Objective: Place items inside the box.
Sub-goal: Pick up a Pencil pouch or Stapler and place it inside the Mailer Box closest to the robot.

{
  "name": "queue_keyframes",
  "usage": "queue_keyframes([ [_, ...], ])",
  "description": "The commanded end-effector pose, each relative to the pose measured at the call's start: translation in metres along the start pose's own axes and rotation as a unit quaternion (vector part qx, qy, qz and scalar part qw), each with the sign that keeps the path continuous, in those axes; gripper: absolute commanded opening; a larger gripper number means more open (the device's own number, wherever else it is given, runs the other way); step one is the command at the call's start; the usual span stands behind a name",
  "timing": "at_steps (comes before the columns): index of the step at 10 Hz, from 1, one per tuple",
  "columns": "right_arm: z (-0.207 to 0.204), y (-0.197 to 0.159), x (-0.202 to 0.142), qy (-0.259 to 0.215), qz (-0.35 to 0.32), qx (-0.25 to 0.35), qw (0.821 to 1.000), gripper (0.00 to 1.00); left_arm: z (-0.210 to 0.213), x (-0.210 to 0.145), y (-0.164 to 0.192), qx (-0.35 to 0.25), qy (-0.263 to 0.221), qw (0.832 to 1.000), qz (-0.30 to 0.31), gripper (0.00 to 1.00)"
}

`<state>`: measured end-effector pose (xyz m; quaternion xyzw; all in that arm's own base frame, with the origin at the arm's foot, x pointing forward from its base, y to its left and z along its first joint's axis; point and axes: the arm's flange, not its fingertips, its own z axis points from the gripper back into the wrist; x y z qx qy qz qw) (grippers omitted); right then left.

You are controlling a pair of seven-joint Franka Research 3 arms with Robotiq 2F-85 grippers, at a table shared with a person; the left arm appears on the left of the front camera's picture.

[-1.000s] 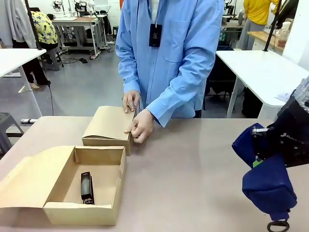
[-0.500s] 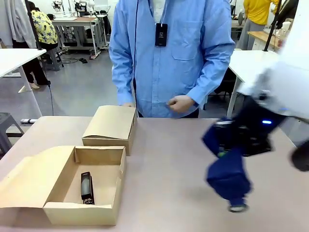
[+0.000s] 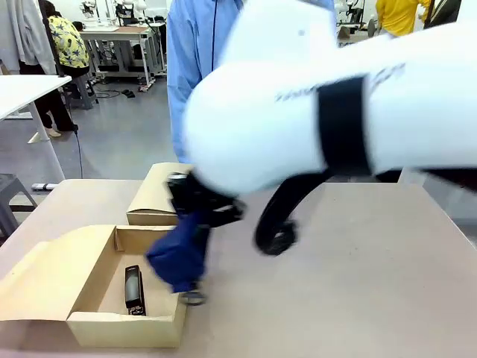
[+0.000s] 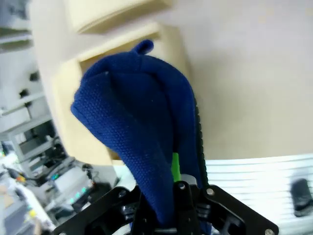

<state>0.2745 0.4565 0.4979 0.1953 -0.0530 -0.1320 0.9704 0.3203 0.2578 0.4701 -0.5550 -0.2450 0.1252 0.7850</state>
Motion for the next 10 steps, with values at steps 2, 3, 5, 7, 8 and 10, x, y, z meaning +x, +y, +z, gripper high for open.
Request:
queue_keyframes([
  [2,-0.049,0.044,-0.012,0.013,0.059,-0.009,0.998,0.07,0.0,-0.001,-0.001,-0.009,-0.001,1.0,-0.01,1.0],
  [3,-0.015,0.019,-0.018,-0.015,0.005,0.008,1.0,0.07,0.0,-0.001,-0.001,-0.009,-0.001,1.0,-0.01,1.0],
  [5,-0.037,0.025,-0.027,0.002,0.031,0.002,1.0,0.07,0.0,-0.001,-0.001,-0.009,-0.001,1.0,-0.01,1.0],
  [7,-0.05,0.048,-0.023,-0.049,-0.022,0.013,0.998,0.07,0.0,-0.001,-0.001,-0.009,-0.001,1.0,-0.01,1.0],
  [8,-0.054,0.062,-0.019,-0.056,-0.017,0.043,0.997,0.07,0.0,-0.001,-0.001,-0.009,-0.001,1.0,-0.01,1.0],
  [10,-0.071,0.081,-0.007,-0.093,-0.003,0.056,0.994,0.07,0.0,-0.001,-0.001,-0.009,-0.001,1.0,-0.01,1.0],
])
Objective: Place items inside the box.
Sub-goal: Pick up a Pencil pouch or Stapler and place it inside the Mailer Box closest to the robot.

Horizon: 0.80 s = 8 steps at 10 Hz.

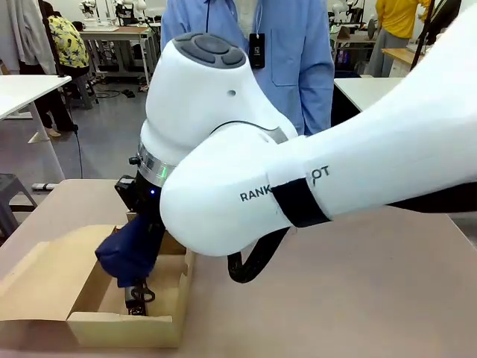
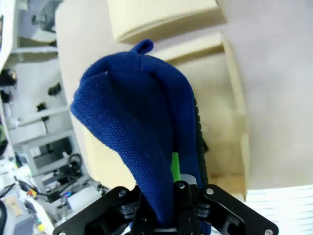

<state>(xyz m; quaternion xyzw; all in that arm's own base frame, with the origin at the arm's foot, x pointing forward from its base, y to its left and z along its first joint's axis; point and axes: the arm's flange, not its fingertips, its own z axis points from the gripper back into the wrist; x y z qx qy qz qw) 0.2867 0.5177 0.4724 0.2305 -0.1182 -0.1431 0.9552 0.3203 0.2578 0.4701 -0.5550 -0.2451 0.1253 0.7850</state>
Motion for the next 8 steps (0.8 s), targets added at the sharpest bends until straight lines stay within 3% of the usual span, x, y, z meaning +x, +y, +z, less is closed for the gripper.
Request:
queue_keyframes([
  [1,-0.042,0.037,-0.004,-0.031,0.018,0.001,0.999,0.07,0.0,-0.001,-0.001,-0.009,-0.001,1.0,-0.01,1.0],
  [2,-0.065,0.041,-0.004,0.007,0.036,-0.006,0.999,0.07,0.0,-0.001,-0.001,-0.009,-0.001,1.0,-0.01,1.0],
  [4,-0.098,0.042,-0.009,0.013,0.054,-0.022,0.998,0.07,0.0,-0.001,-0.001,-0.009,-0.001,1.0,-0.01,1.0],
  [8,-0.122,0.028,-0.03,0.034,0.04,-0.064,0.997,0.07,0.0,-0.001,-0.001,-0.009,-0.001,1.0,-0.01,1.0],
])
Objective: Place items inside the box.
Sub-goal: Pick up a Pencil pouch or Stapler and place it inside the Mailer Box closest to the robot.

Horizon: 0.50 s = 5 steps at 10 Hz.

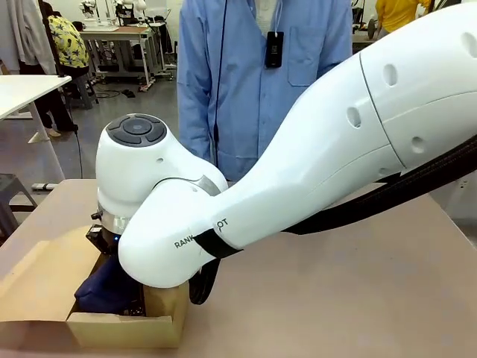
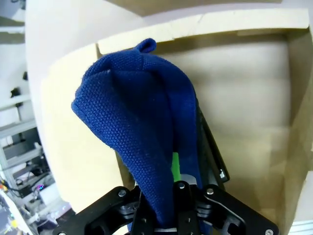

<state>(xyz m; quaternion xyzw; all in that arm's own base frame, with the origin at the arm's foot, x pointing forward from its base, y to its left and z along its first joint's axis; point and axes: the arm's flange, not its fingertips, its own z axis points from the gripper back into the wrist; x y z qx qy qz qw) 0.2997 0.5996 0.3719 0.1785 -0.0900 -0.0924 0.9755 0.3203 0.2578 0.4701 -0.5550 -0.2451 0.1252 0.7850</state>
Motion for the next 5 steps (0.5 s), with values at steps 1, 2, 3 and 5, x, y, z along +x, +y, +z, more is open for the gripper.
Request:
queue_keyframes([
  [1,-0.001,0.0,-0.001,0.007,-0.016,-0.017,1.0,0.07,0.0,-0.001,-0.001,-0.009,-0.001,1.0,-0.01,1.0],
  [2,-0.004,-0.003,0.0,0.01,-0.018,-0.026,0.999,0.07,0.0,-0.001,-0.001,-0.009,-0.001,1.0,-0.01,1.0],
  [3,-0.007,-0.006,0.0,0.018,-0.021,-0.031,0.999,0.07,0.0,-0.001,-0.001,-0.009,-0.001,1.0,-0.01,1.0],
  [5,-0.019,-0.013,0.003,0.056,-0.023,-0.056,0.997,0.07,0.0,-0.001,-0.001,-0.009,-0.001,1.0,-0.01,1.0],
])
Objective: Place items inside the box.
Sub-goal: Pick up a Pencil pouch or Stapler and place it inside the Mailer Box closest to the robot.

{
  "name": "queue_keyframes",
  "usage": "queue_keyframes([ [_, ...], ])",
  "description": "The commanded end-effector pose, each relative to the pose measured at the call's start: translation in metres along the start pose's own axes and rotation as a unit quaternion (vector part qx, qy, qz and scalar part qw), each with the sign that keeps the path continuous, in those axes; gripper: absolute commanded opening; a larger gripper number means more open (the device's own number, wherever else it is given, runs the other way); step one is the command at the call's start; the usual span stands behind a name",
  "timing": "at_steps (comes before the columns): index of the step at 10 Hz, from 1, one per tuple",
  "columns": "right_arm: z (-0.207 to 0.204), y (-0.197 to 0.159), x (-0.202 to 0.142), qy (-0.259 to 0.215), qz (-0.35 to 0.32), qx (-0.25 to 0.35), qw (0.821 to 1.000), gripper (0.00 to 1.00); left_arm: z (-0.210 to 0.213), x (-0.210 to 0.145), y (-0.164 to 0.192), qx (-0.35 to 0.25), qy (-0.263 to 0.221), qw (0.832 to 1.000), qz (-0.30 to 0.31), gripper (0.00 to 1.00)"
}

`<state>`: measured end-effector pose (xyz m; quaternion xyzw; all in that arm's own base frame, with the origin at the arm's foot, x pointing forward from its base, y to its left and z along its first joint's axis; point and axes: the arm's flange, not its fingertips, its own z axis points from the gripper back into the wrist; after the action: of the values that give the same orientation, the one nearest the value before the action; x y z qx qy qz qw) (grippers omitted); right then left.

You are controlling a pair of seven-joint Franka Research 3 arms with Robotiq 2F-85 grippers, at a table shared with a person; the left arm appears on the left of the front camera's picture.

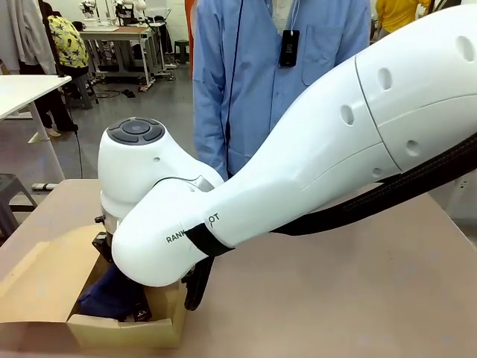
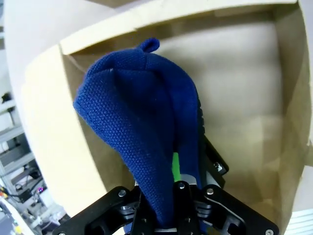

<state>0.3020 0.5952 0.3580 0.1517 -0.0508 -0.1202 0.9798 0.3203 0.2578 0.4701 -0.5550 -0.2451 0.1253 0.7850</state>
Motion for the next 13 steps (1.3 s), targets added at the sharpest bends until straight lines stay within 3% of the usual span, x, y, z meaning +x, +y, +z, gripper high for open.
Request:
queue_keyframes([
  [1,-0.015,-0.007,0.007,0.042,0.004,-0.026,0.999,0.07,0.0,-0.001,-0.001,-0.009,-0.001,1.0,-0.01,1.0],
  [6,-0.02,-0.02,0.02,0.036,-0.019,-0.02,0.999,0.07,0.0,-0.001,-0.001,-0.009,-0.001,1.0,-0.01,1.0],
  [7,-0.018,-0.021,0.02,0.036,-0.017,-0.014,0.999,0.63,0.0,-0.001,-0.001,-0.009,-0.001,1.0,-0.01,1.0],
  [8,-0.016,-0.023,0.021,0.032,-0.019,-0.011,0.999,0.67,0.0,-0.001,-0.001,-0.009,-0.001,1.0,-0.01,1.0],
  [9,-0.012,-0.026,0.024,0.028,-0.026,-0.005,0.999,1.0,0.0,-0.001,-0.001,-0.009,-0.001,1.0,-0.01,1.0],
  [10,-0.007,-0.03,0.027,0.025,-0.032,-0.001,0.999,1.0,0.0,-0.001,-0.001,-0.009,-0.001,1.0,-0.01,1.0],
  [11,-0.001,-0.034,0.029,0.02,-0.038,0.003,0.999,0.81,0.0,-0.001,-0.001,-0.009,-0.001,1.0,-0.01,1.0],
  [13,0.016,-0.047,0.036,0.016,-0.053,0.023,0.998,1.0,0.0,-0.001,-0.001,-0.009,-0.001,1.0,-0.01,1.0],
])
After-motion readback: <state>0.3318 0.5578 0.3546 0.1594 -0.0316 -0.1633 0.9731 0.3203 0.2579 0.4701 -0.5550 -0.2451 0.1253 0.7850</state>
